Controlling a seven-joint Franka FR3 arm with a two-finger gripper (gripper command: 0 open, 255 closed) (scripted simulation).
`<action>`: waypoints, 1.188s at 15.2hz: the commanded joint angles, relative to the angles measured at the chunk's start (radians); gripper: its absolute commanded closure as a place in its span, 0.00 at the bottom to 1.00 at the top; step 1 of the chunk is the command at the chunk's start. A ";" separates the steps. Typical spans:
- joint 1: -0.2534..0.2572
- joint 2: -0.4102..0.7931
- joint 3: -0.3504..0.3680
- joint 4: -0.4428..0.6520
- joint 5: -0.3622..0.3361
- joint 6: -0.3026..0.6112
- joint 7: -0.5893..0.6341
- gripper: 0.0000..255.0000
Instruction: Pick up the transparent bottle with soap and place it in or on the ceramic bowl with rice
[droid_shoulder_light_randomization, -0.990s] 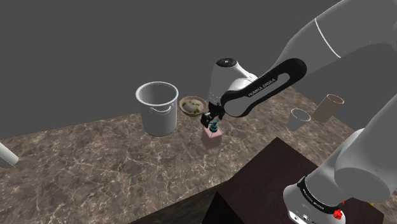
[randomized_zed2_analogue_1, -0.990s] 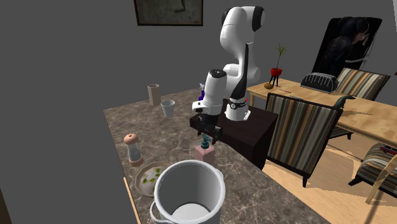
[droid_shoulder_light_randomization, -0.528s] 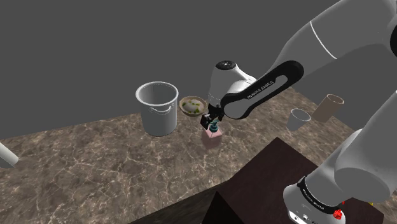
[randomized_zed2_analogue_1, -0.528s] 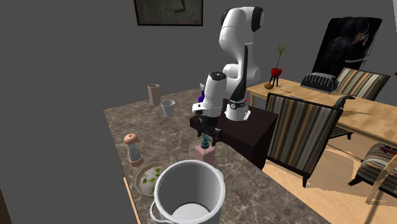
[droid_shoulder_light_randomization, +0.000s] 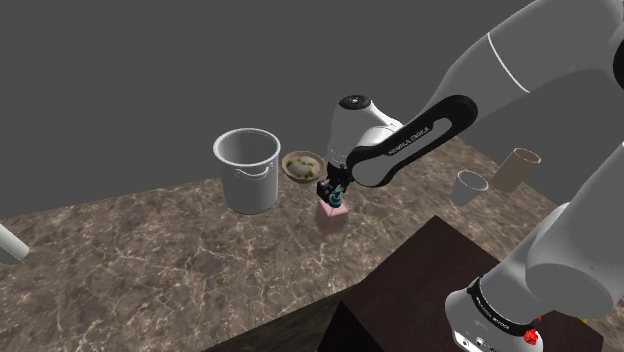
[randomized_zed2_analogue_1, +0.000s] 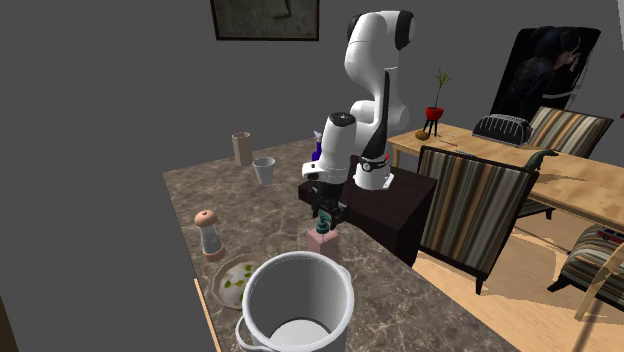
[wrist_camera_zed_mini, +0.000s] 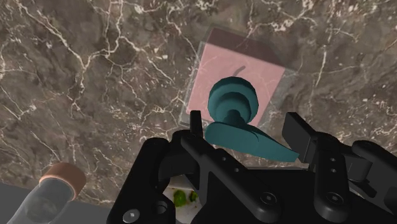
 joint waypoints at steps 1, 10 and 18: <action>0.000 0.001 0.000 -0.001 0.000 0.000 0.000 1.00; -0.001 -0.085 0.009 0.011 0.054 -0.094 -0.046 1.00; 0.004 -0.171 0.011 0.039 0.099 -0.204 -0.086 1.00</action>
